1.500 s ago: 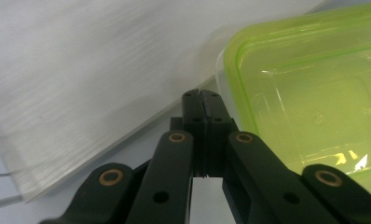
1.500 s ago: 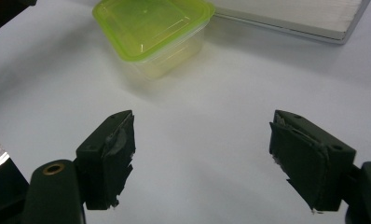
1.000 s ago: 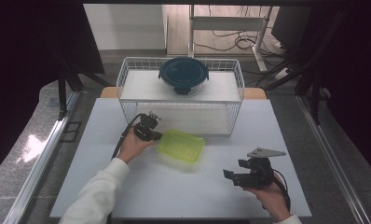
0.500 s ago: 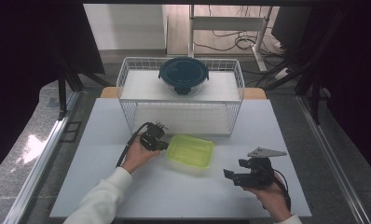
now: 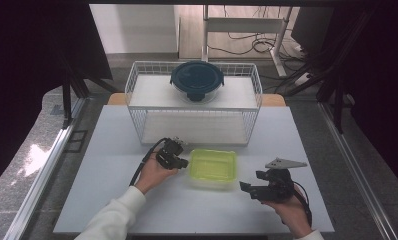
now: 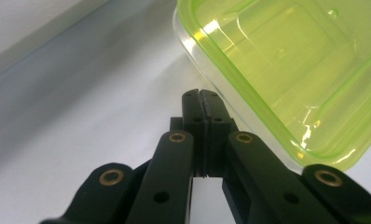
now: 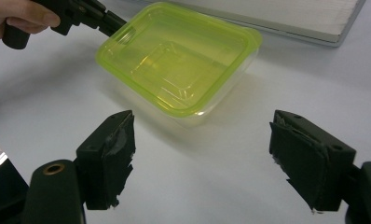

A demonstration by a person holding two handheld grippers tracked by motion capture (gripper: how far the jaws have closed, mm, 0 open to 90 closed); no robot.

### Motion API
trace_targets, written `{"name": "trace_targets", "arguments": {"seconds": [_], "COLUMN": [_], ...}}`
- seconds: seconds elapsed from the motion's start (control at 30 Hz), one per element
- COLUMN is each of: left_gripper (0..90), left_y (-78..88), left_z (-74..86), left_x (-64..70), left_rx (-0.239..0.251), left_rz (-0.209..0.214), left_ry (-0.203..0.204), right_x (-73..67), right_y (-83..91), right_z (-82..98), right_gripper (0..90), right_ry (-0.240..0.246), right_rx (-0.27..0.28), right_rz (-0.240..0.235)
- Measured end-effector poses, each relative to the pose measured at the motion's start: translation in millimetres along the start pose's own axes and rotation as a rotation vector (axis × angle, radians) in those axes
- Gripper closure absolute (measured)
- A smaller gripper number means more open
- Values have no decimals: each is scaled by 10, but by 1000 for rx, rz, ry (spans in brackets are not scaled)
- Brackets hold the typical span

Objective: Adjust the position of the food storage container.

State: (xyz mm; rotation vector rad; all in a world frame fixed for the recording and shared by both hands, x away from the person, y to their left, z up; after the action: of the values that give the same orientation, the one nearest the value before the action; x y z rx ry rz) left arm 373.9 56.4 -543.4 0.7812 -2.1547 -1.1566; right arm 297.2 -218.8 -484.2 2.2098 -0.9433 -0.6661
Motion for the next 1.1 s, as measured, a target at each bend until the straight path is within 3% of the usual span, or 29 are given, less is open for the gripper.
{"name": "trace_targets", "arguments": {"seconds": [0.2, 0.43, 0.57, 0.8, 0.9, 0.97, 1.1], "left_gripper": [900, 900, 900, 873, 779, 631, 388], "left_y": [-27, 39, 195, 606, 754, 821, 894], "left_z": [-5, 7, 63, 258, 322, 348, 370], "left_x": [79, -13, -88, -164, -166, -147, -103], "left_rx": [-9, 20, 65, 169, 203, 221, 235], "left_rz": [7, -11, -23, -18, -9, 7, 1], "left_ry": [-14, 23, 59, 118, 133, 149, 170], "right_x": [5, 35, 52, 99, 121, 130, 151], "right_y": [-2, 7, 15, 9, 6, 7, 5], "right_z": [0, 2, 2, 5, 5, 10, 15], "right_gripper": [226, 226, 226, 226, 226, 226, 225], "right_ry": [1, -7, -11, -23, -27, -27, -33], "right_rx": [0, 3, 8, 9, 10, 7, 7], "right_rz": [1, 3, 3, 8, 12, 15, 18]}}
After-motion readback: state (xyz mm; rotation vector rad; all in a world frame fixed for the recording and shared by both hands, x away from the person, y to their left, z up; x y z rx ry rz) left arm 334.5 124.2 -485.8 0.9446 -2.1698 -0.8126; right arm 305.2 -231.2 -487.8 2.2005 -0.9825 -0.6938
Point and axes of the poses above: each handheld gripper's, and its own axes: y roughly backward along the jaws, z roughly out of its underside, x roughly to its right, the point moved 5 cm from there along -y, roughly forward along the jaws, and after that the axes turned 4 degrees about -x, right-handed, at the moved point
